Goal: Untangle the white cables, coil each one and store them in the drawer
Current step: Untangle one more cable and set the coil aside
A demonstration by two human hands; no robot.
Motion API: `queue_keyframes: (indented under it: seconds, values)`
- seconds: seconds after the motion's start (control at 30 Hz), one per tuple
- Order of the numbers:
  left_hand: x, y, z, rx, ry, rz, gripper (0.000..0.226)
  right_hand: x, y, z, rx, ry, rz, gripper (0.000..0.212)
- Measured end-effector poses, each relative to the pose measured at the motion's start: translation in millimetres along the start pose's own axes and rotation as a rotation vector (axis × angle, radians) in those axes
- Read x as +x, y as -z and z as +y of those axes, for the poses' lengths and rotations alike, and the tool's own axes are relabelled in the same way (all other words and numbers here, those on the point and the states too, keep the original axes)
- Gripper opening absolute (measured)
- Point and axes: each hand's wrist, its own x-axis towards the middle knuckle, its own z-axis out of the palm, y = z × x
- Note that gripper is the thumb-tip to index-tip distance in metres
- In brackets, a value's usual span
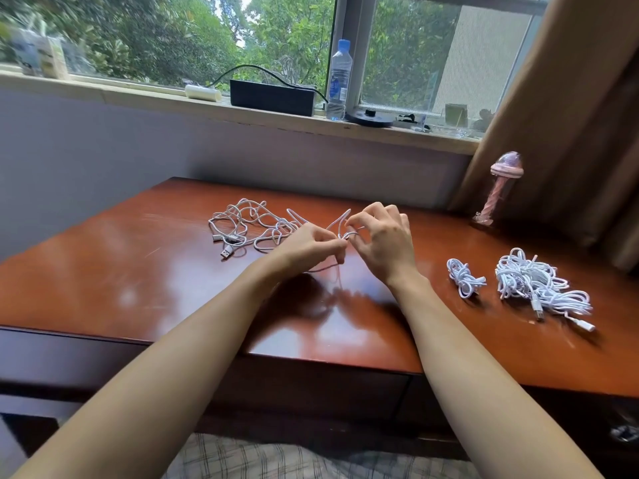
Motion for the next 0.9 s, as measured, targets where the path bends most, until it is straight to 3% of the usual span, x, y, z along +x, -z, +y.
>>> queue_keyframes:
  seconds: [0.2,0.3,0.37,0.47,0.63,0.9]
  values:
    - [-2.3,-0.7,14.6,-0.455,0.152,-0.177,0.031,-0.6,-1.5,0.5,0.064,0.001,-0.024,0.014]
    - [-1.3,1.4,19.3,-0.602,0.153,-0.193,0.032,-1.7,-1.8,-1.8,0.151,-0.002,-0.051,0.030]
    - [-1.2,2.9,19.7,-0.677,0.131,-0.180,0.034,-2.3,-2.0,-2.0,0.184,-0.020,-0.055,0.023]
    - [0.8,5.9,18.8,-0.807,0.112,-0.138,0.036,-3.2,-2.3,-2.1,0.279,-0.077,-0.066,0.007]
    - [4.5,8.8,17.5,-0.997,0.090,-0.043,0.037,-4.0,-1.6,-8.5,0.576,-0.257,-0.108,0.009]
    - [10.4,21.7,9.4,-1.191,0.065,0.218,0.033,-4.6,-3.2,-5.6,0.647,-0.331,-0.169,0.011]
